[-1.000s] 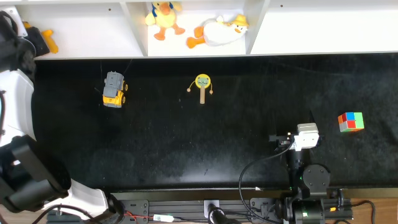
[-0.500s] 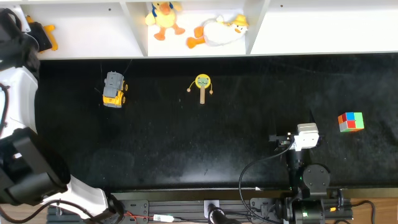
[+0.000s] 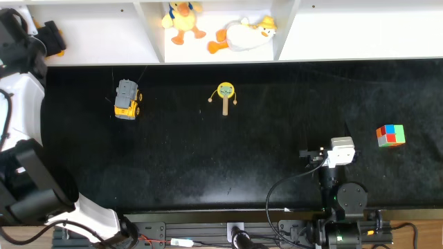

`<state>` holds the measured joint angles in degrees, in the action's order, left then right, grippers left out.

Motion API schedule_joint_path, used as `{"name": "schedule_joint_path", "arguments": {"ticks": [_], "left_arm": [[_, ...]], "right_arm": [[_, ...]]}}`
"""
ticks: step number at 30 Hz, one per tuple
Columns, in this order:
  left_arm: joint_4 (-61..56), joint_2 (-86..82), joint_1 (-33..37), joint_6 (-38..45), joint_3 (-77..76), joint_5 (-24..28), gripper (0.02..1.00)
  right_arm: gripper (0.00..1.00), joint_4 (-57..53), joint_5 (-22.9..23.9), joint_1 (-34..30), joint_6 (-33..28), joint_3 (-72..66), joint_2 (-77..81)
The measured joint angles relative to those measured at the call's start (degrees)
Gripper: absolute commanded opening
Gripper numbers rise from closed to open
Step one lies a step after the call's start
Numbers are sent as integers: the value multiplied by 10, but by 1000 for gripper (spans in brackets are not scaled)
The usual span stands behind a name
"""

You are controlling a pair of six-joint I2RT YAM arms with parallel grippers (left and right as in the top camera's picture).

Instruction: Store Toys

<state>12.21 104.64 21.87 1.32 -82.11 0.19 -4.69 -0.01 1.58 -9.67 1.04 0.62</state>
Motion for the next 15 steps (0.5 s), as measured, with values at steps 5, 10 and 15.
{"name": "schedule_joint_path", "arguments": {"ticks": [5,10,15], "left_arm": [[14,2,-5,2,0,0,998],[34,2,-7,2,0,-14,998],[68,-7,-13,3,0,-28,998]], "right_arm": [[993,0,0,0,0,0,0],[996,0,0,0,0,0,0],[996,0,0,0,0,0,0]]}}
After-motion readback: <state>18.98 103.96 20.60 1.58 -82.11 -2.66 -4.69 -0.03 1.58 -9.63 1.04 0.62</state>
